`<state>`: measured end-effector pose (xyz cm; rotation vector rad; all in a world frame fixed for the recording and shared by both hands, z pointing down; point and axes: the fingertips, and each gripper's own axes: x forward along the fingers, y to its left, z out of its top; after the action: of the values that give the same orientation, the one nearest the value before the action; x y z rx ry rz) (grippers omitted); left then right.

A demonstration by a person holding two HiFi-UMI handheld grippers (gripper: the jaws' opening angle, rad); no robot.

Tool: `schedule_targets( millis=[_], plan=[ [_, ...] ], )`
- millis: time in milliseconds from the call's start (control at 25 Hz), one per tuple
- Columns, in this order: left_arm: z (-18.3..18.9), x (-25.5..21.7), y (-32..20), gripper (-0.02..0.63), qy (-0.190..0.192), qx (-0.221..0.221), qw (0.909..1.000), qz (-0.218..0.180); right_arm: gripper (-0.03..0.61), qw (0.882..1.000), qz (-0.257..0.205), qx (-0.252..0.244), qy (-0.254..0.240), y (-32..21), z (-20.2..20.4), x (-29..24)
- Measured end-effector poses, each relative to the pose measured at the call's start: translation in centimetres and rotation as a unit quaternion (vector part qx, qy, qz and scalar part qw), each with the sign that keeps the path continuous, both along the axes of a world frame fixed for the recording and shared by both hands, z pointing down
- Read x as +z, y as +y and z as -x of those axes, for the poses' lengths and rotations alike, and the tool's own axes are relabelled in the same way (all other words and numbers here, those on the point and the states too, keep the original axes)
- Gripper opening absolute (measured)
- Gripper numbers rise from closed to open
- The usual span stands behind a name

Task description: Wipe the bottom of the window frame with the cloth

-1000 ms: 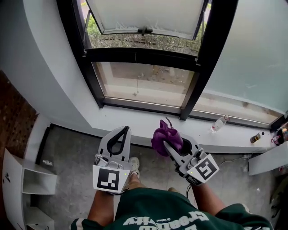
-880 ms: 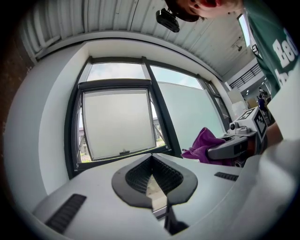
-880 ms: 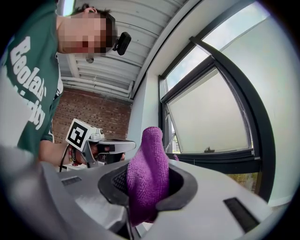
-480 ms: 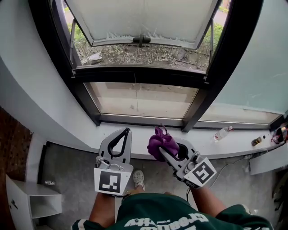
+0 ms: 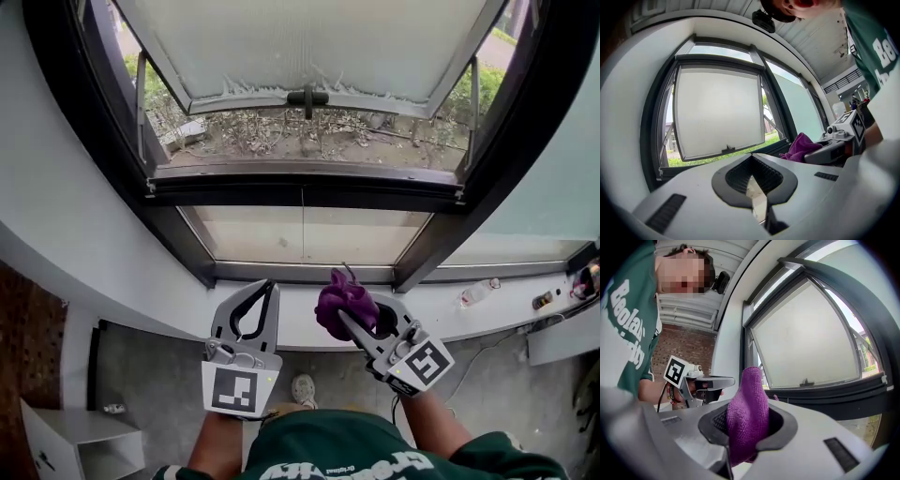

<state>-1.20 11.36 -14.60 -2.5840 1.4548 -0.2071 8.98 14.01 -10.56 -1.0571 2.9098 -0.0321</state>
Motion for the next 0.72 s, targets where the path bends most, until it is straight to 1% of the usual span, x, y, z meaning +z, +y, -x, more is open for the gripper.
schedule_targets(
  millis=[280, 440, 560, 720],
  plan=[
    [1.6, 0.9, -3.5, 0.008, 0.001, 0.013, 0.9999, 0.008, 0.100, 1.000, 0.005, 0.020, -0.001, -2.9, 1.4, 0.6],
    [1.4, 0.8, -4.2, 0.008, 0.005, 0.018, 0.9998, 0.004, 0.100, 1.000, 0.004, 0.016, 0.000, -3.4, 2.0, 0.7],
    [1.3, 1.0, -4.6, 0.008, 0.009, 0.014, 0.9998, 0.007, 0.100, 1.000, 0.005, 0.008, -0.003, -3.9, 2.4, 0.5],
    [0.1, 1.3, -5.1, 0.008, 0.004, 0.017, 0.9998, 0.013, 0.100, 1.000, 0.009, 0.006, -0.011, -4.9, 1.7, 0.5]
  ],
)
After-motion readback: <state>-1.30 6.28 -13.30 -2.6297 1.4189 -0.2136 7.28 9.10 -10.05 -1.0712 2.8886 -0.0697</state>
